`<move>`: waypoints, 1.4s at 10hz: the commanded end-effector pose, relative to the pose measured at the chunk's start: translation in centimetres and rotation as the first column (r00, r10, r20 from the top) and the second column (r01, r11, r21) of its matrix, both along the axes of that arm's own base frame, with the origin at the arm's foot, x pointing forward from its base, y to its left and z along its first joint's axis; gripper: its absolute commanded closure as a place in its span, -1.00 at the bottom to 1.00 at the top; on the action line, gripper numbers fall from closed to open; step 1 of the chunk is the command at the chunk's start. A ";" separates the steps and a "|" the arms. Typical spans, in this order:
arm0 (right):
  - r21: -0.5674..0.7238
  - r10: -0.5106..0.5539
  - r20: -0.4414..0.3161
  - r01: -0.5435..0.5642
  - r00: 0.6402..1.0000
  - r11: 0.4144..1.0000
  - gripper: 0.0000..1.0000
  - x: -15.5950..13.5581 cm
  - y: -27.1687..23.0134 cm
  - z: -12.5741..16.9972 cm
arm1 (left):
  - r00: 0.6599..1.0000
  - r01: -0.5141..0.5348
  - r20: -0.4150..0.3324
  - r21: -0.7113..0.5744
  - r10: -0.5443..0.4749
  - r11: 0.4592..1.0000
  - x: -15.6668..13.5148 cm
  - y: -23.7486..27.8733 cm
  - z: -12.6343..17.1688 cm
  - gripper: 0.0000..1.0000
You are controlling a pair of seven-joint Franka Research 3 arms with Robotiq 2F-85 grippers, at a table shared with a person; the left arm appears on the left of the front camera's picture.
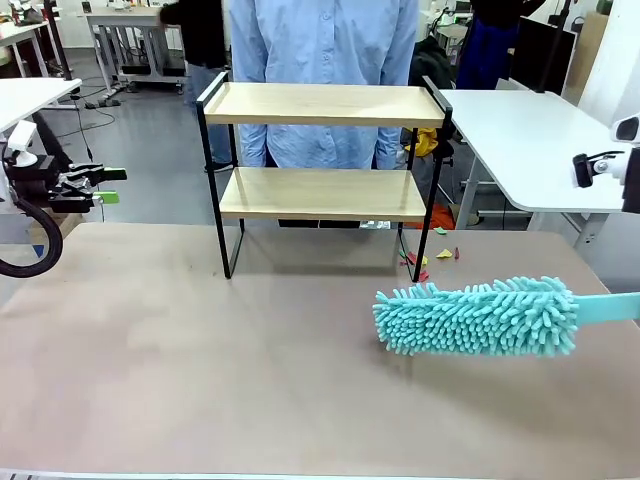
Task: Clean the shelf.
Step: Hand the Duster back to the human.
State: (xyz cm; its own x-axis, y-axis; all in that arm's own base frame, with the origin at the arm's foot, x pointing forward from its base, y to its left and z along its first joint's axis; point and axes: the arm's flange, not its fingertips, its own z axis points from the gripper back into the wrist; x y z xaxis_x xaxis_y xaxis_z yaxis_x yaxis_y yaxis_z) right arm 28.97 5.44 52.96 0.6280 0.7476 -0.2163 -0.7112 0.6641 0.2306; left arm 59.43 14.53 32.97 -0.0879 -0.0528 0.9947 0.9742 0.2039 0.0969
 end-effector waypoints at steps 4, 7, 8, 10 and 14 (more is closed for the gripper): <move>0.009 0.009 0.015 -0.009 1.000 1.000 0.74 0.3 -0.2 0.1 | 1.000 0.003 0.000 0.004 -0.003 1.000 -0.3 -0.1 0.3 -1.00; 0.000 0.000 0.000 0.000 1.000 1.000 0.74 0.0 0.0 0.0 | 1.000 0.000 0.000 0.000 0.000 1.000 0.0 0.0 0.0 -1.00; 0.038 0.019 0.052 -0.021 0.998 0.999 0.74 2.0 -0.7 0.8 | 0.999 0.047 0.000 -0.051 -0.047 0.998 -1.8 1.6 1.0 -1.00; 0.128 0.116 0.138 -0.133 0.984 0.983 0.74 6.3 -2.9 1.0 | 0.999 0.029 -0.023 -0.014 -0.029 0.999 -7.0 0.2 1.8 -1.00; 0.283 0.324 0.315 -0.414 0.892 0.865 0.74 11.3 -4.5 -0.2 | 0.990 -0.071 -0.124 -0.026 0.068 0.997 -16.5 -3.0 3.5 -1.00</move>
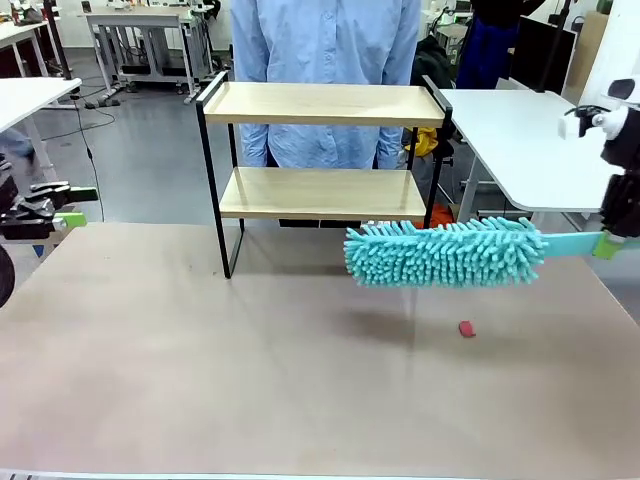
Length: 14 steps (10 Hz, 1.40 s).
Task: Clean the shelf.
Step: Hand the Duster back to the human.
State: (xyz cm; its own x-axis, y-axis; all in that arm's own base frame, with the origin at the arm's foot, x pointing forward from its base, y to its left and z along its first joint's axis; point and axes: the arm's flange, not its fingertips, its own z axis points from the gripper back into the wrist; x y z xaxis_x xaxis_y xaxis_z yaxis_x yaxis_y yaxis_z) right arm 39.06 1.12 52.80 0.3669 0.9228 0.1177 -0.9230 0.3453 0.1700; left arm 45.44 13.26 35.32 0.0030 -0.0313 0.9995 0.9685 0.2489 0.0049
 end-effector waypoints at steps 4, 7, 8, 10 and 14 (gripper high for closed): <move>0.220 0.165 0.136 -0.193 0.977 0.956 0.74 5.7 0.4 -0.5 | 0.983 -0.036 -0.183 -0.065 0.024 0.997 -9.1 -8.1 1.8 -1.00; 0.182 0.216 0.171 -0.246 0.961 0.952 0.74 6.9 2.1 -1.4 | 0.970 -0.036 -0.242 -0.045 0.024 0.998 -12.2 -12.9 1.7 -1.00; 0.209 0.245 0.173 -0.279 0.954 0.937 0.74 6.8 2.7 -1.6 | 0.964 -0.012 -0.265 -0.052 -0.002 0.999 -12.2 -13.7 1.3 -1.00; 0.191 0.291 0.178 -0.323 0.940 0.927 0.74 5.8 3.5 -1.6 | 0.949 0.036 -0.311 -0.057 -0.053 0.998 -11.1 -14.3 0.7 -1.00; 0.169 0.260 0.143 -0.283 0.955 0.944 0.74 6.3 4.0 -1.7 | 0.959 0.037 -0.280 -0.051 -0.050 0.998 -8.6 -13.1 1.0 -1.00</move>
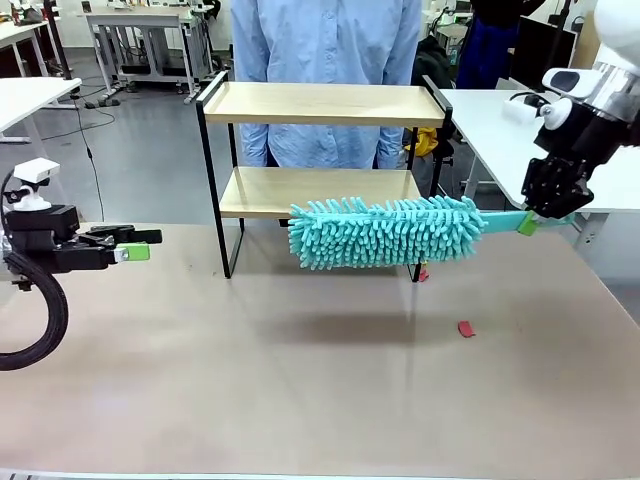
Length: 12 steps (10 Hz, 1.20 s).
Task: Clean the shelf.
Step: Hand the Duster back to the human.
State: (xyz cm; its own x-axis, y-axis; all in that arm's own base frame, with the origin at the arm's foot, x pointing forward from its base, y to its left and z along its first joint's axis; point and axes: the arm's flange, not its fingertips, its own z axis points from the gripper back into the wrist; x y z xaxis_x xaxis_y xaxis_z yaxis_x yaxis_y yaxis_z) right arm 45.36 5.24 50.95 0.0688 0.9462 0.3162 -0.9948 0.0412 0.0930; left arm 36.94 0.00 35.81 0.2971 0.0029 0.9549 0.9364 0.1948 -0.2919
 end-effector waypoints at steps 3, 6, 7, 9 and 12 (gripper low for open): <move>0.007 -0.011 0.001 0.011 1.000 1.000 0.74 0.0 -0.1 0.2 | 1.000 -0.002 0.002 0.000 0.002 1.000 0.0 0.1 0.1 -1.00; 0.007 -0.011 0.001 0.011 1.000 1.000 0.74 0.0 -0.1 0.2 | 0.995 0.061 0.076 -0.008 -0.060 0.998 -0.3 -6.1 0.3 -1.00; 0.007 -0.011 0.001 0.011 1.000 1.000 0.74 0.0 -0.1 0.2 | 0.994 0.057 0.091 -0.028 -0.054 0.998 -0.2 -7.8 0.4 -1.00; 0.007 -0.011 0.001 0.011 1.000 1.000 0.74 0.0 -0.1 0.2 | 0.984 0.098 0.152 -0.048 -0.090 0.994 0.2 -12.0 0.1 -1.00; 0.007 -0.011 0.001 0.011 1.000 1.000 0.74 0.0 -0.1 0.2 | 0.980 0.078 0.186 -0.051 -0.067 0.996 1.6 -16.4 -0.5 -1.00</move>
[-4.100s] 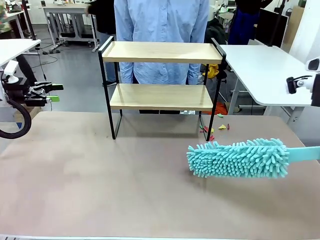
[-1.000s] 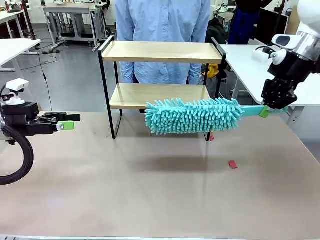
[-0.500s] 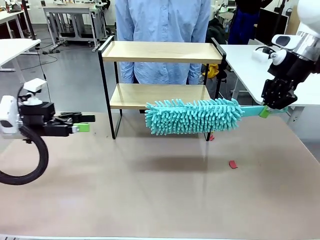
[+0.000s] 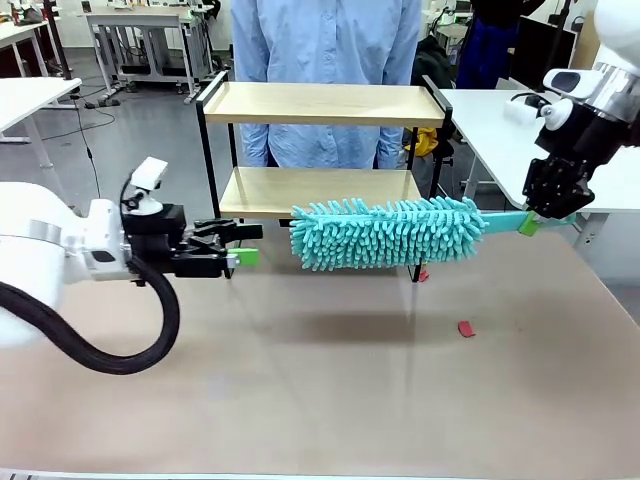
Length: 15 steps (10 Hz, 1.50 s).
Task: Clean the shelf.
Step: Hand the Duster back to the human.
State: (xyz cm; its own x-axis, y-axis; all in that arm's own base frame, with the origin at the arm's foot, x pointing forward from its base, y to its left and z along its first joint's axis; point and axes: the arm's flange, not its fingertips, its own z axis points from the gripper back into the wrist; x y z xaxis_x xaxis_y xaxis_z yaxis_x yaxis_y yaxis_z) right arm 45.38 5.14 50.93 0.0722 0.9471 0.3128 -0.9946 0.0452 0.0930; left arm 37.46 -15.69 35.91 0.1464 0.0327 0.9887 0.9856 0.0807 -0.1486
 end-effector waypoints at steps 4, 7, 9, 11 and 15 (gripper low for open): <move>0.011 -0.007 0.001 0.007 1.000 1.000 0.74 0.0 0.0 0.2 | 0.998 -0.046 0.039 -0.003 0.046 0.999 3.0 -3.8 -1.2 -1.00; 0.011 -0.007 0.001 0.007 1.000 1.000 0.74 0.0 0.0 0.2 | 0.999 -0.027 0.024 0.021 0.026 0.999 4.8 -6.0 -1.6 -1.00; 0.011 -0.007 0.001 0.007 1.000 1.000 0.74 0.0 0.0 0.2 | 1.000 0.000 0.019 0.009 0.000 1.000 5.5 -7.5 -1.4 -1.00; 0.011 -0.007 0.001 0.007 1.000 1.000 0.74 0.0 0.0 0.2 | 1.000 0.023 0.011 0.001 -0.023 1.000 5.7 -9.2 -1.4 -1.00; 0.011 -0.007 0.001 0.007 1.000 1.000 0.74 0.0 0.0 0.2 | 0.998 0.066 -0.010 -0.009 -0.066 0.998 4.6 -12.4 -1.9 -1.00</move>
State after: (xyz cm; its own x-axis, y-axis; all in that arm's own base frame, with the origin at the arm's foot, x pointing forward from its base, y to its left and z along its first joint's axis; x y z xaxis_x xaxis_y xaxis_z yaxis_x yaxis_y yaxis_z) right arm 45.38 5.15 50.92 0.0721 0.9472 0.3124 -0.9946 0.0450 0.0931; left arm 41.85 -27.36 33.96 0.1514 0.0247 0.9882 0.9885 -0.0016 -0.1514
